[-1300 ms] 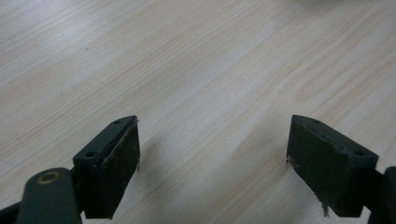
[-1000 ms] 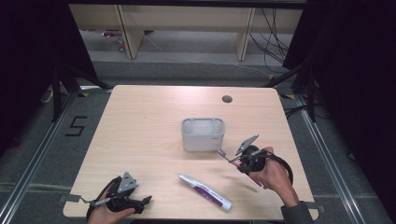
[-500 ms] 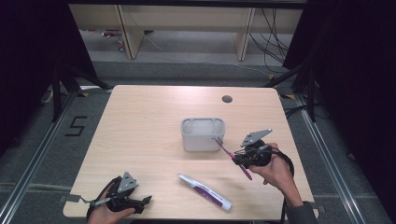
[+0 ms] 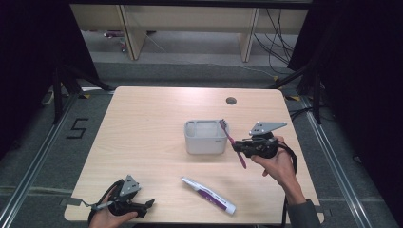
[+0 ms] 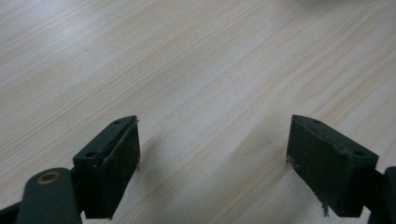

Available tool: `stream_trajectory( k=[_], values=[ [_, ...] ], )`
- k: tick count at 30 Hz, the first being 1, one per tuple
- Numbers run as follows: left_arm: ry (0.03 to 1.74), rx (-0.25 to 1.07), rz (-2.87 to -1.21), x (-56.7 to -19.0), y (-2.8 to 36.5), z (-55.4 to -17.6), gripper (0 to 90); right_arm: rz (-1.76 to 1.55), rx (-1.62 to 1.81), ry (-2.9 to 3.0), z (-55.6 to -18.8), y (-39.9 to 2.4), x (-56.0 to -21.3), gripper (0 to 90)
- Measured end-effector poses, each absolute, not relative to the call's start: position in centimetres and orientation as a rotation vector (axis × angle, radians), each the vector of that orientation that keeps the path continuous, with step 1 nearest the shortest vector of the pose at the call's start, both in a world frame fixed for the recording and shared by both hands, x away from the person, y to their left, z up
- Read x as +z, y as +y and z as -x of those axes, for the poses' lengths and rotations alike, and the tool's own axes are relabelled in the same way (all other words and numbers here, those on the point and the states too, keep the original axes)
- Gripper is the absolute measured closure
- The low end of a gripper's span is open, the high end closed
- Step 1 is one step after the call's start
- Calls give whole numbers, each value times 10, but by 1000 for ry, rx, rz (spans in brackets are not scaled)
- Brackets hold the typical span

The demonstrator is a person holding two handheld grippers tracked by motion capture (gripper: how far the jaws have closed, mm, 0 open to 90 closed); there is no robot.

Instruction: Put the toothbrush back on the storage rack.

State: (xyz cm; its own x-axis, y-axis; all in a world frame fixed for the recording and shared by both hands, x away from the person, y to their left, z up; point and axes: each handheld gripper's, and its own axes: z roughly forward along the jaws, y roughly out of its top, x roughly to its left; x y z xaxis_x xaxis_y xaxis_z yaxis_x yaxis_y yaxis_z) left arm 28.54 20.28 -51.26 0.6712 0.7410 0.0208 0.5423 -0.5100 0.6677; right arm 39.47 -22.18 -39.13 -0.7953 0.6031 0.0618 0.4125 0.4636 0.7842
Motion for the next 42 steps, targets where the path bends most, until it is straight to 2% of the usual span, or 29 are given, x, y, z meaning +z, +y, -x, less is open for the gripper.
stream_trajectory(
  k=[18, 42],
  values=[
    [985, 401, -2241, -512, 203, -285, 168, -898, 1512, 2323, -415, -216, -374, 832],
    [981, 399, -2241, -512, 202, -285, 168, -983, 1589, 2158, -459, -198, -367, 832]
  ],
)
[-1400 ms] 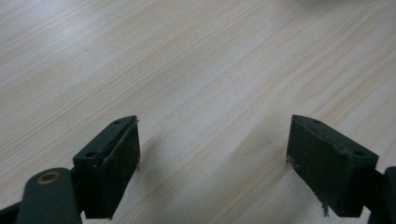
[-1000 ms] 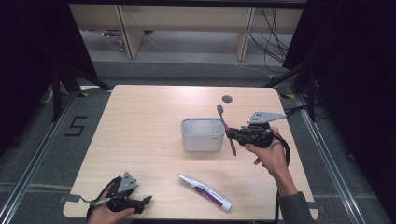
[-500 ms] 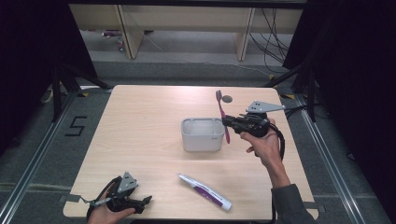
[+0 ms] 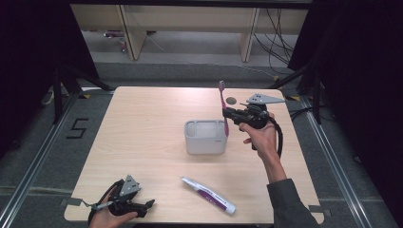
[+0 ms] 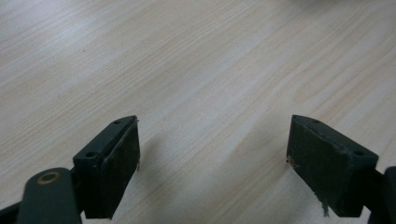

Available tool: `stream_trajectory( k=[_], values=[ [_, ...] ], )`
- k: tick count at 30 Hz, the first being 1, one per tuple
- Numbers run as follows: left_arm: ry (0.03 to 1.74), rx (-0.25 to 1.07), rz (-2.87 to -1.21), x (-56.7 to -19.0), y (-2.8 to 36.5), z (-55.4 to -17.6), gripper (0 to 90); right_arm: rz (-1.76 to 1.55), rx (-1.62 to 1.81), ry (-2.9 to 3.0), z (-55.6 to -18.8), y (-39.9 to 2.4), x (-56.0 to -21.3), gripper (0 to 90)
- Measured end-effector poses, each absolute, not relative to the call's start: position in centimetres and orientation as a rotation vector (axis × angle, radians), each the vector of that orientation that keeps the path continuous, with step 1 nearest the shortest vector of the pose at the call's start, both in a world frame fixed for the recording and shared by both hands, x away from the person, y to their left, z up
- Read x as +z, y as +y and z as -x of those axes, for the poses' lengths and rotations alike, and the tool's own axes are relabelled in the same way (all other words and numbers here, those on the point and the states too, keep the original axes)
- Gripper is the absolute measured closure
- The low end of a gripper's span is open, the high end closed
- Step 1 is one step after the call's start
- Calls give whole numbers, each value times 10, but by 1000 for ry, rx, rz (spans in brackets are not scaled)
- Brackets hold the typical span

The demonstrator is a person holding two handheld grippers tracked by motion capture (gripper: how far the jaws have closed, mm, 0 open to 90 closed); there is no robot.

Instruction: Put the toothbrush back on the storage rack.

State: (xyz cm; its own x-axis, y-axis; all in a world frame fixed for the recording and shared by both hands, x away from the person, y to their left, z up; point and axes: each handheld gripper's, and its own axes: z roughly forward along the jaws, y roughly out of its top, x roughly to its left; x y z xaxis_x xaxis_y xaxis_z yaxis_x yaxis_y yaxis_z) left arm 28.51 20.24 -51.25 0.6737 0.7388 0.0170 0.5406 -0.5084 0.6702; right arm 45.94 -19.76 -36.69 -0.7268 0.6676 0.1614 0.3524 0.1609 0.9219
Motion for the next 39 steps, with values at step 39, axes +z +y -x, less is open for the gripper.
stream_trajectory(
  k=[39],
  values=[
    [982, 398, -2241, -513, 202, -285, 168, -1164, 1503, 2161, -494, -189, -416, 831]
  ],
)
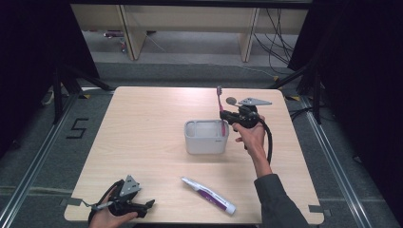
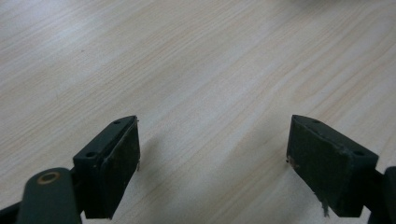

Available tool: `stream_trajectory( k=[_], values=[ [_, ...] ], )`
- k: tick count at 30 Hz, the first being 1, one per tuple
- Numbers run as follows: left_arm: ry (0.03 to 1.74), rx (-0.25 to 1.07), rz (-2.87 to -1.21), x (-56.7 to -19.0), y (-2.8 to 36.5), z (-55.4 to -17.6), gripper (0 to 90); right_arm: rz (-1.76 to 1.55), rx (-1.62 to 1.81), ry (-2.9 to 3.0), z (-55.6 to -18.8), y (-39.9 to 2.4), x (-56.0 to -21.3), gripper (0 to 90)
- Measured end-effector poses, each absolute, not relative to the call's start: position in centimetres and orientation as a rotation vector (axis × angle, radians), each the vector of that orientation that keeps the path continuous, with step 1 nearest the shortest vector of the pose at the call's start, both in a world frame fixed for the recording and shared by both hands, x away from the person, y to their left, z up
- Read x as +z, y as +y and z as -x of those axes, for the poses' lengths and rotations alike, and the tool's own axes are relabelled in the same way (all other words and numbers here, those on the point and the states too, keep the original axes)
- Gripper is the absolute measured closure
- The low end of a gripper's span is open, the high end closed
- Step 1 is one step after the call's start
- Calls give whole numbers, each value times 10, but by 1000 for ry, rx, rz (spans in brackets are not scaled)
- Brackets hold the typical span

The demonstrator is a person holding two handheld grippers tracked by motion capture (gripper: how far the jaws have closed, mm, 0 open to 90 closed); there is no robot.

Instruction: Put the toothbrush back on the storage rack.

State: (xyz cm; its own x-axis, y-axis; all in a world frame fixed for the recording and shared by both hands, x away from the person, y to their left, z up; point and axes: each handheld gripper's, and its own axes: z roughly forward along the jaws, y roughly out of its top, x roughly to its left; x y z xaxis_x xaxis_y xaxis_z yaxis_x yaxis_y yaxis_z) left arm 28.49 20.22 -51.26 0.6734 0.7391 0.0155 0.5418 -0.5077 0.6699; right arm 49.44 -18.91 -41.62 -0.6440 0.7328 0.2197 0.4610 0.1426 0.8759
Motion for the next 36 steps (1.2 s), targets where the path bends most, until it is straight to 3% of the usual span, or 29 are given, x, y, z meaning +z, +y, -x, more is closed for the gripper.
stream_trajectory(
  k=[36],
  values=[
    [969, 393, -2253, -513, 202, -285, 168, -1131, 1459, 2160, -494, -191, -429, 782]
  ],
)
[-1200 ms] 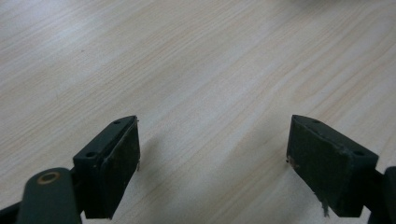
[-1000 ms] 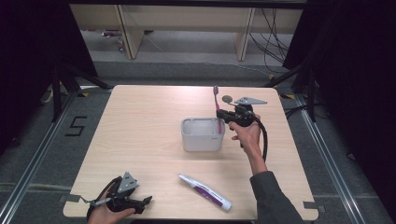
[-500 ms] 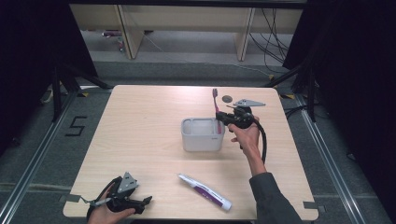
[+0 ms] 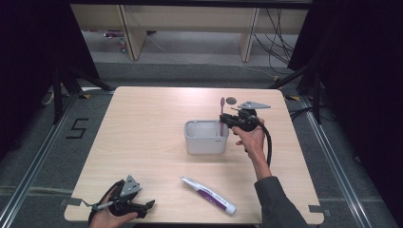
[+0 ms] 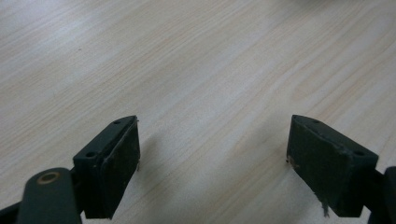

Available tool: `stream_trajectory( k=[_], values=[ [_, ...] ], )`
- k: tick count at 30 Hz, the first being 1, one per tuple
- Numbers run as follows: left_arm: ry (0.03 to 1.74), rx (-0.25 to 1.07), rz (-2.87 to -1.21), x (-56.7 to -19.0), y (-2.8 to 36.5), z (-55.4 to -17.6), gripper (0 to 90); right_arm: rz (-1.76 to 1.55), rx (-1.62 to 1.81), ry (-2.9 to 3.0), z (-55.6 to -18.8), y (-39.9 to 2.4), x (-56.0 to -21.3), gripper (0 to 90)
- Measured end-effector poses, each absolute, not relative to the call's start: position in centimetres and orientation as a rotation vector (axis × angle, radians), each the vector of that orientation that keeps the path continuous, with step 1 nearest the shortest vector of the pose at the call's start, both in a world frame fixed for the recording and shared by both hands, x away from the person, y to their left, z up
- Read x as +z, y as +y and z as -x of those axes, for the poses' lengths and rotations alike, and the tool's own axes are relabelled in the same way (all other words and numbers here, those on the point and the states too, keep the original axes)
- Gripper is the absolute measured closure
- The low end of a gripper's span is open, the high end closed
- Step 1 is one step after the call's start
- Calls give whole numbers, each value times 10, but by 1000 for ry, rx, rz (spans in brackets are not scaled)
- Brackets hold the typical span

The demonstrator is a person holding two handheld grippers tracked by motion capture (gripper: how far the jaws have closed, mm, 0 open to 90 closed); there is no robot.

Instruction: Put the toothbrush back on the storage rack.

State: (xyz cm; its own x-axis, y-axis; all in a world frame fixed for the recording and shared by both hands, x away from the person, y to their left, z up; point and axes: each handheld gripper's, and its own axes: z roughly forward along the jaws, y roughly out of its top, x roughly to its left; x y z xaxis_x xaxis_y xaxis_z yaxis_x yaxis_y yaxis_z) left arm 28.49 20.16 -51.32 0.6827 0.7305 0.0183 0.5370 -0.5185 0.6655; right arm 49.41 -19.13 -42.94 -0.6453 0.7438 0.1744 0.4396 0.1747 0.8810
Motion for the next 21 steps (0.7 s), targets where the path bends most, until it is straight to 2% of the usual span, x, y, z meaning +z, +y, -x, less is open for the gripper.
stream_trajectory(
  k=[3, 9, 12, 21],
  values=[
    [972, 396, -2249, -513, 202, -285, 168, -1158, 1484, 2170, -493, -190, -428, 744],
    [973, 397, -2246, -513, 202, -285, 168, -1237, 1484, 2144, -485, -190, -422, 580],
    [976, 397, -2248, -513, 202, -285, 168, -1161, 1443, 2134, -481, -195, -417, 518],
    [979, 397, -2245, -513, 202, -285, 168, -1144, 1404, 2176, -451, -211, -409, 466]
  ],
)
